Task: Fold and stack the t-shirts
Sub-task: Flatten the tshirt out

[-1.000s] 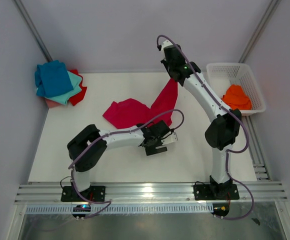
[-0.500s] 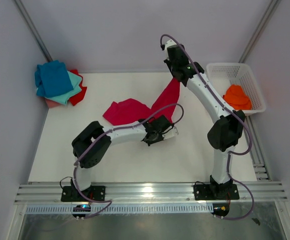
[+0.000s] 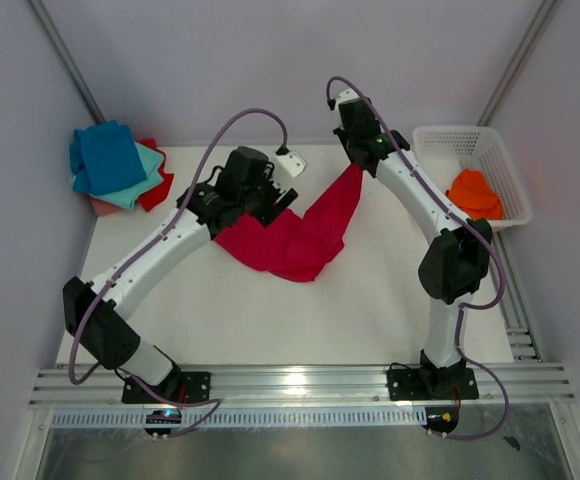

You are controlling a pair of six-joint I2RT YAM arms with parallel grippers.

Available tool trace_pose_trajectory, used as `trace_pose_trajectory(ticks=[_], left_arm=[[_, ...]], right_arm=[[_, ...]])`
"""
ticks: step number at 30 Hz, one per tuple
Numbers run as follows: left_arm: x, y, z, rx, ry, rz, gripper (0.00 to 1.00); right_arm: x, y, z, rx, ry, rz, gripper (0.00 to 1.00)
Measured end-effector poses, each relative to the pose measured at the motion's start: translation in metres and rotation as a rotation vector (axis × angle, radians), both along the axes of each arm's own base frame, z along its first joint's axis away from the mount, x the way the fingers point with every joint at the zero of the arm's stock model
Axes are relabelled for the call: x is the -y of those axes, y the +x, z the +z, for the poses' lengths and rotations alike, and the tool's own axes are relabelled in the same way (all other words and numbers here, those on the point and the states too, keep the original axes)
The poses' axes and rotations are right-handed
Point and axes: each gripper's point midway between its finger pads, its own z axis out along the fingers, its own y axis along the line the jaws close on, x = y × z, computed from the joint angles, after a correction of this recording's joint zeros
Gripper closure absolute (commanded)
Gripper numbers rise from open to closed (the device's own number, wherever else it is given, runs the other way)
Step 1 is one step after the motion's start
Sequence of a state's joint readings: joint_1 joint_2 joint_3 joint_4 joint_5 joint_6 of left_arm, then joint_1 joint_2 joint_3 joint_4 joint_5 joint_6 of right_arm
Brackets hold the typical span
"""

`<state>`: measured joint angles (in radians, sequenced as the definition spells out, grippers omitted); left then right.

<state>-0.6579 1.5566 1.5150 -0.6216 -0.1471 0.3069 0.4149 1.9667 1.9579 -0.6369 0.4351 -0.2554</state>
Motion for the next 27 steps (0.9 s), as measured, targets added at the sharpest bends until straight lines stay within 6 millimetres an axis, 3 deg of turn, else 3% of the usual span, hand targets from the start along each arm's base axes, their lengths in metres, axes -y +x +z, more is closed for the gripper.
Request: trace_pose_trajectory(ticks=[3,8,11,18,27], left_arm=[[0.012,-0.016,0.001,-0.026,-0.042,-0.069,0.18],[0.018,-0.051,-0.05,-0.201,-0.008,-0.167,0.21],[0.023,-0.069,-0.069,-0.264,0.015,-0.23,0.22],[0.056,-0.12,-0.124,-0.377,0.113,-0.393,0.27],[0.081,-0.145,-0.184,-0.496,0.202,-0.446,0.29]], right_arm=[[-0.001,0.0,0.001,0.003,0.003,0.002,0.97],[0.0,0.001,0.002,0.006,0.002,0.001,0.97],[-0.001,0.001,0.002,0.007,0.004,0.001,0.97],[-0.002,0.002,0.004,0.015,0.019,-0.002,0.97],[-0.003,0.003,0.008,0.023,0.023,-0.002,0.97]])
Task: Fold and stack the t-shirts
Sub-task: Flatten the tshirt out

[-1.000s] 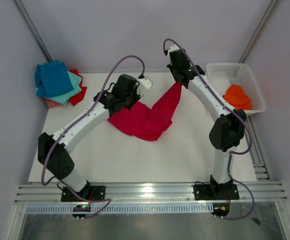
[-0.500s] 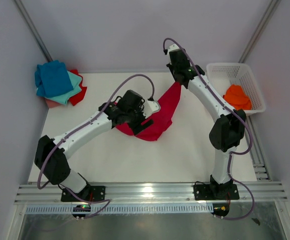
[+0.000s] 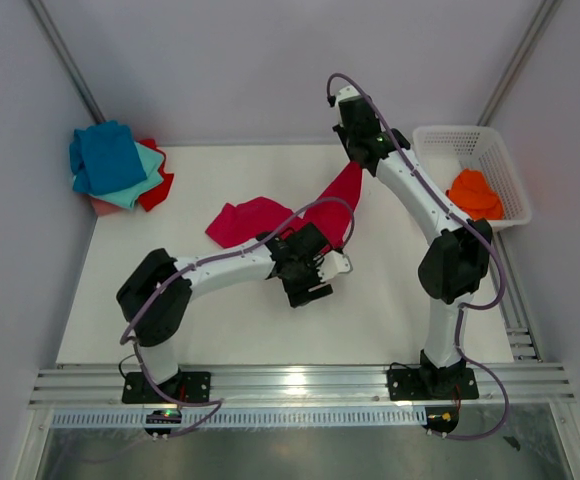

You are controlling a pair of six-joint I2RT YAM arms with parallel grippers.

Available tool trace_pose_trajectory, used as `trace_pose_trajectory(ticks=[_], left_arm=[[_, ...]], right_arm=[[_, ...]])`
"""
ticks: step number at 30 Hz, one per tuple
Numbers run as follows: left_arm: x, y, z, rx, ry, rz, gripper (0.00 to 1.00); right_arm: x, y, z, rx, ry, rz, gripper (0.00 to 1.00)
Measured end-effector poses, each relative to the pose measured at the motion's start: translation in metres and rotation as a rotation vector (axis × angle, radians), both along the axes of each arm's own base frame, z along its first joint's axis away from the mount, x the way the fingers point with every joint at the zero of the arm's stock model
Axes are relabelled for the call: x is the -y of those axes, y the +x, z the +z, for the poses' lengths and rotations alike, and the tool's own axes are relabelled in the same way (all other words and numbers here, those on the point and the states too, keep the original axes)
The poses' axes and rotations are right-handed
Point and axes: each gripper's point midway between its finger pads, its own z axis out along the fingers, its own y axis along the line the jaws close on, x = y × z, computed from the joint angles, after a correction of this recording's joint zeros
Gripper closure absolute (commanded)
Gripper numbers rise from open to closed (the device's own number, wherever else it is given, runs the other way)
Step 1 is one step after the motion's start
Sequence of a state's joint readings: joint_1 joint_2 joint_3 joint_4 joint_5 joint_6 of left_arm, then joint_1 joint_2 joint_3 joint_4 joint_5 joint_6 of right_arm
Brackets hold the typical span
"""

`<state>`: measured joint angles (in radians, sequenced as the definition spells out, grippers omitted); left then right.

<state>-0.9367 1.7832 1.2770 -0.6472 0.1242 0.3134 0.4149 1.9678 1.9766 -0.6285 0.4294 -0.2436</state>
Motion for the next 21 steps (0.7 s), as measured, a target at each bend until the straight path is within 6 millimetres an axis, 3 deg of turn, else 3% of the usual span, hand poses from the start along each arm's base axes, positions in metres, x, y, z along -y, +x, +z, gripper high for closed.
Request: trace_pose_trajectory(ticks=[8,21], left_arm=[[0.012,-0.001,-0.013,-0.011,0.003,0.001,0.31],[0.03,0.02,-0.016,0.07,-0.02,0.042,0.35]], right_arm=[[0.0,0.0,0.0,0.0,-0.001,0.0,0.97],[-0.001,0.0,-0.006,-0.011,0.001,0.008,0.97]])
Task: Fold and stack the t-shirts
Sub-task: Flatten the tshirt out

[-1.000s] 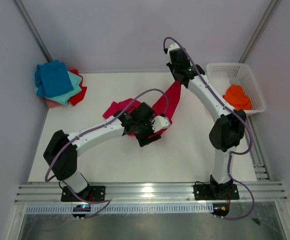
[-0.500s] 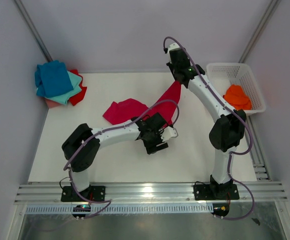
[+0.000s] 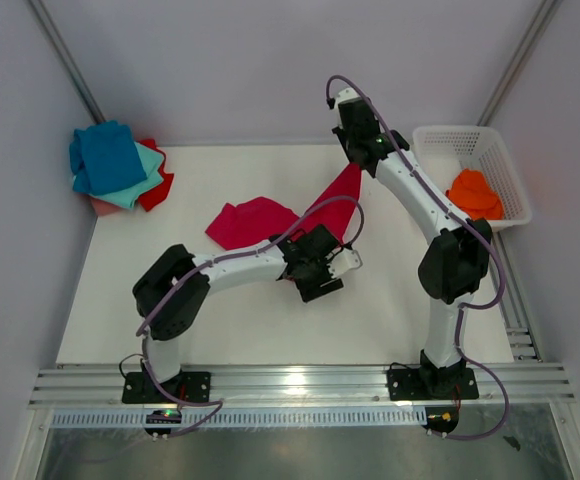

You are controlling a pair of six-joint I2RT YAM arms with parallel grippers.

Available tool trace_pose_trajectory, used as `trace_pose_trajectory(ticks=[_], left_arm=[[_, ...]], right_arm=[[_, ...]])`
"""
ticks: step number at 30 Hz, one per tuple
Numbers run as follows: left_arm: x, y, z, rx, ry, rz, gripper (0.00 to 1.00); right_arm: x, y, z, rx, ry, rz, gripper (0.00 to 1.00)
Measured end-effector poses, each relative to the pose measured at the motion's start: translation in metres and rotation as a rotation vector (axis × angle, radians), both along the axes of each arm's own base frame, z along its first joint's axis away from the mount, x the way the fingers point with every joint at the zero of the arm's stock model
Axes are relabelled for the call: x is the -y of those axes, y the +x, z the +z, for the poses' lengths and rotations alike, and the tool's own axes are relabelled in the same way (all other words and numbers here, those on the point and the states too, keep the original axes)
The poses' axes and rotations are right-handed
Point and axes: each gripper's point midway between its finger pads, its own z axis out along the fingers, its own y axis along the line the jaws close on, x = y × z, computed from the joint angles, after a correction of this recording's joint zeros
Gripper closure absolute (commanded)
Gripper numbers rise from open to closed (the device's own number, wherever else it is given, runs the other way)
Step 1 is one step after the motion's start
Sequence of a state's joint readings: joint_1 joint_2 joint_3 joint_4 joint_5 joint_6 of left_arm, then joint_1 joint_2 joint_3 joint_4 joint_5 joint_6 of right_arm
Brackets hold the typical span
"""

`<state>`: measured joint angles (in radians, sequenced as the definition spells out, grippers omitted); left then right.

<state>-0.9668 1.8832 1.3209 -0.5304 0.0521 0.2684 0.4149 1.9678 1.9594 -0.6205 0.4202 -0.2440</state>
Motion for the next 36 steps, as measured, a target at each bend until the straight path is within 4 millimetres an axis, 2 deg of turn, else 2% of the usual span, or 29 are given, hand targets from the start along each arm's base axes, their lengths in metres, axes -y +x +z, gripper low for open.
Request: trace_pose_trajectory(ticks=[7,9,10,11,14,22,25,28,33,34,36], left_arm=[[0.0,0.005,-0.015,0.006,0.026,0.019,0.37],[0.0,0.005,-0.019,0.0,0.031,0.024,0.53],[-0.001,0.005,-0.019,0.001,0.034,0.025,0.67],[-0.001,0.005,-0.019,0.001,0.034,0.033,0.76],[-0.001,0.008,-0.018,0.011,0.034,0.043,1.0],[-0.003,0.02,-0.012,0.072,0.051,0.073,1.0],[-0.006,0.026,-0.003,0.108,0.054,0.082,1.0],[-0.003,0.033,0.016,0.15,0.029,0.092,1.0],[0.007,0.049,0.074,0.243,-0.07,0.113,1.0],[0.009,0.052,0.087,0.259,-0.095,0.118,0.81],[0.011,0.055,0.108,0.279,-0.136,0.119,0.28]], right_arm=[[0.0,-0.001,-0.005,-0.009,-0.003,0.001,0.97],[0.0,-0.001,-0.006,-0.009,-0.002,0.003,0.97],[0.0,-0.001,-0.006,-0.009,-0.002,0.003,0.97],[0.0,-0.001,-0.006,-0.01,-0.002,0.004,0.97],[0.0,-0.001,-0.009,-0.012,-0.003,0.004,0.97],[0.001,-0.005,-0.017,-0.03,-0.01,0.004,0.97],[0.002,-0.006,-0.02,-0.033,-0.011,0.004,0.97],[0.002,-0.006,-0.02,-0.033,-0.011,0.004,0.97],[0.002,-0.006,-0.017,-0.027,-0.009,0.004,0.97],[0.002,-0.007,-0.016,-0.025,-0.008,0.004,0.97],[0.002,-0.007,-0.014,-0.022,-0.006,0.004,0.97]])
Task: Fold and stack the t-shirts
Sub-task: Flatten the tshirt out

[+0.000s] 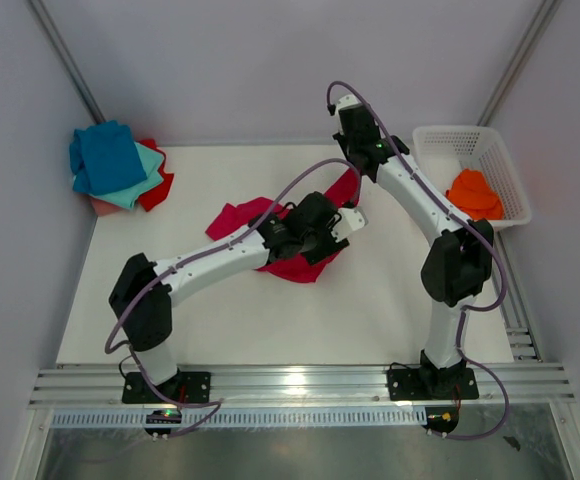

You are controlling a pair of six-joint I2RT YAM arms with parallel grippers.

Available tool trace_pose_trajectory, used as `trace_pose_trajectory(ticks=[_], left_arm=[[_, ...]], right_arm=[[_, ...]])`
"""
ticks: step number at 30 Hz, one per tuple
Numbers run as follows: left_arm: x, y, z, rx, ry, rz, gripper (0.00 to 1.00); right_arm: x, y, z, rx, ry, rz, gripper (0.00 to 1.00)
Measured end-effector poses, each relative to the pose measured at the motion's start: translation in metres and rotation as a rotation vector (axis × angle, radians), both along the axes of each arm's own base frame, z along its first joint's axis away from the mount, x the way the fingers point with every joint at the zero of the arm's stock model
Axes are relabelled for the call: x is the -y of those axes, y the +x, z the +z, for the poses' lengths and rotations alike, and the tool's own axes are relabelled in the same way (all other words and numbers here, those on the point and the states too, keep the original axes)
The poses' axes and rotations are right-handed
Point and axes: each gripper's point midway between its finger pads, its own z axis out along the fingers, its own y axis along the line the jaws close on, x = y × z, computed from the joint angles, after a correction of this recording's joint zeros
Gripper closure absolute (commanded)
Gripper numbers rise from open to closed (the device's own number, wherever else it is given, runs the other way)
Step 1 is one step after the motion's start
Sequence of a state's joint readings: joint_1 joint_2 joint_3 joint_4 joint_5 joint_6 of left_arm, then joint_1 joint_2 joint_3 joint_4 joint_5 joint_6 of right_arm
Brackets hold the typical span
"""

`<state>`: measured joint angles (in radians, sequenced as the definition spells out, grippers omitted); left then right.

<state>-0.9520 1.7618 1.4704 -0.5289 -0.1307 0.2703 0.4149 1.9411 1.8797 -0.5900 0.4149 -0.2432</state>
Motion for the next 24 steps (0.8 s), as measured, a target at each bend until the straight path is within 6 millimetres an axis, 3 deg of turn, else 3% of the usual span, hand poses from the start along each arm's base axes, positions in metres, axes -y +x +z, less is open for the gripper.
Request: trace_pose_trajectory(ticks=[2,5,19,24], left_arm=[[0.001,0.001,0.011,0.005,-0.025,-0.001,0.25],[0.0,-0.003,0.008,-0.016,-0.022,-0.01,0.29],[-0.014,-0.033,-0.078,-0.189,0.143,-0.053,0.38],[-0.006,-0.046,-0.093,-0.232,0.154,-0.074,0.4]], right_arm=[[0.0,0.0,0.001,0.002,0.003,-0.001,0.97],[0.0,0.0,0.001,0.001,0.005,-0.001,0.97],[0.0,-0.001,-0.002,-0.003,0.006,-0.001,0.97],[0.0,-0.001,-0.002,-0.002,0.006,-0.002,0.97]])
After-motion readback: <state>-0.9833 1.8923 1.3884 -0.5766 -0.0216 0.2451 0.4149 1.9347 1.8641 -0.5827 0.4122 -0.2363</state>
